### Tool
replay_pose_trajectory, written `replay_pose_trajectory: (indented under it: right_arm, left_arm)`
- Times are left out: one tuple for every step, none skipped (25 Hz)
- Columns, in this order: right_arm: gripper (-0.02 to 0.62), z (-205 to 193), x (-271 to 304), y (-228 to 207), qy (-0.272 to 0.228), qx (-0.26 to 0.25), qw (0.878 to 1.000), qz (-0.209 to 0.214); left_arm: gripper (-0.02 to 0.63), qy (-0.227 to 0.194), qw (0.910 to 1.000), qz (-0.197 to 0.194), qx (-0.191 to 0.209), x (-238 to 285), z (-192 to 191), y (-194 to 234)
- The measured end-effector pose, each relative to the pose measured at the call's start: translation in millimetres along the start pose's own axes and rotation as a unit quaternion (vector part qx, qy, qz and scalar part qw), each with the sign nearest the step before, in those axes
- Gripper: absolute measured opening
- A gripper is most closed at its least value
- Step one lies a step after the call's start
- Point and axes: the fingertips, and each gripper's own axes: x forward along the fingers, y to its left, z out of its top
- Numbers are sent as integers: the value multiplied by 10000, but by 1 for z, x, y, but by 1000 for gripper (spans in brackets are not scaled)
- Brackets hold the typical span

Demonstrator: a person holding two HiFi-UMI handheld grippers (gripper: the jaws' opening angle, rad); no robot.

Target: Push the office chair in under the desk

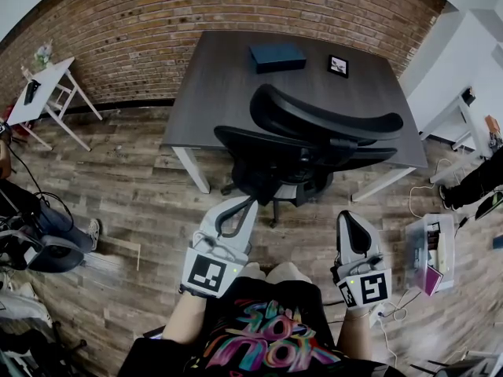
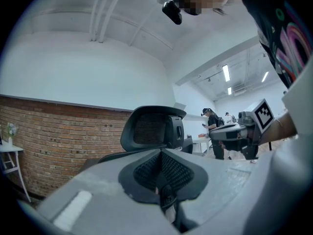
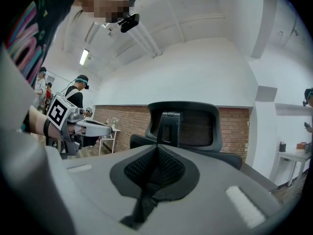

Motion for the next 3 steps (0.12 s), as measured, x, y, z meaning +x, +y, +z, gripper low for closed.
replay_pose_trajectory:
  right_arm:
    - [0,0,0,0,-3,-3,10000,-9]
    - [0,0,0,1,-8,-3,10000,-18]
    - [0,1,0,1,-14,-3,10000,-26]
  left_arm:
    - [2,1,10000,-7,11,0,0,0]
    - [2,0,10000,-12,24,0,-1,0]
    - [2,-1,10000,-16,38,0,-1,1]
